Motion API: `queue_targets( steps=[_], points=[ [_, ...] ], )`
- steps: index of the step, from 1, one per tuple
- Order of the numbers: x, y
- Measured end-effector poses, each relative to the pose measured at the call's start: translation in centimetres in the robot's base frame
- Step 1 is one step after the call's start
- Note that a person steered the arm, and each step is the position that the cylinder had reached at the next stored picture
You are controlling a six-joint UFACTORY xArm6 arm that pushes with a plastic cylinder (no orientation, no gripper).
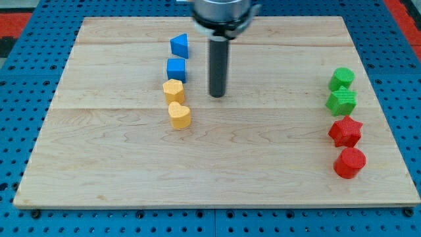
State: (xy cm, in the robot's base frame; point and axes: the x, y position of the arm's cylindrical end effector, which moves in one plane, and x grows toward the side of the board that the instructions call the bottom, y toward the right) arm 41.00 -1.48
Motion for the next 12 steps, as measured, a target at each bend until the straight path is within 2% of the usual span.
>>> queue_targets(
  steps=[1, 3, 5, 7, 8, 10, 11, 12],
  points=[
    [0.0, -3.6],
    [1.9, 0.8],
    [2.9, 0.4],
    [6.6, -4.0],
    [6.8, -11.0],
    [13.7, -10.8],
    [15.2, -17.4],
    [12.6, -20.1]
  ],
)
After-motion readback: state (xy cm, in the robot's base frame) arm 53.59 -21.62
